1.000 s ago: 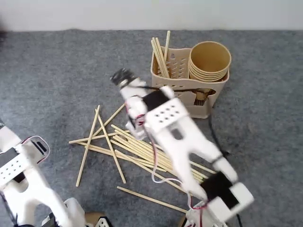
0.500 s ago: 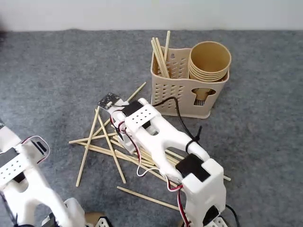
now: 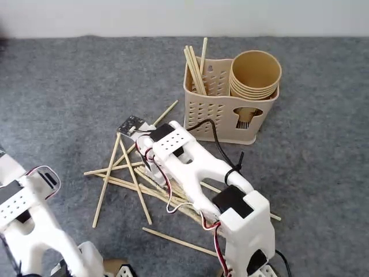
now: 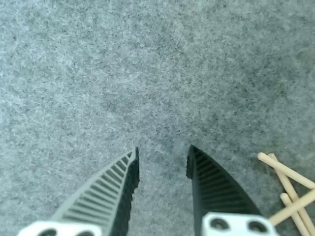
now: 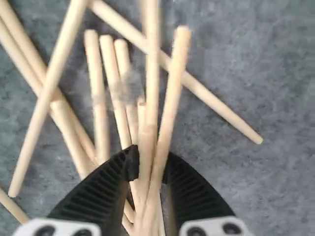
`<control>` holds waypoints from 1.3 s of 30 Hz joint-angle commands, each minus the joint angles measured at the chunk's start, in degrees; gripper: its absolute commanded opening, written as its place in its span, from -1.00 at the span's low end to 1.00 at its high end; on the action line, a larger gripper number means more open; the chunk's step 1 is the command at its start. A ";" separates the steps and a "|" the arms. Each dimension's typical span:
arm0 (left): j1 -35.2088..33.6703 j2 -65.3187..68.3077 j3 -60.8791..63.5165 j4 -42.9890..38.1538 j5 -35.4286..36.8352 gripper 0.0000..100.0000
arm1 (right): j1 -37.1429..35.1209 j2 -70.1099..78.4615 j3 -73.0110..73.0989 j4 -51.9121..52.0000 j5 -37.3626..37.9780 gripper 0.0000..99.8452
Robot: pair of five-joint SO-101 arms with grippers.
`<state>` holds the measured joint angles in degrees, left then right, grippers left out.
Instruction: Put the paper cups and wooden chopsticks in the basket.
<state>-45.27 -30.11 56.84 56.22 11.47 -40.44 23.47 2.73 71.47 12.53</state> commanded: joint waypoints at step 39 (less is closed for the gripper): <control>0.44 -0.44 -0.48 -0.88 0.35 -0.68 | 7.96 -42.24 -16.53 -14.29 4.40 -0.98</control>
<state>-45.27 -30.11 56.84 56.22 11.47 -34.55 -16.09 -9.85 59.96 16.57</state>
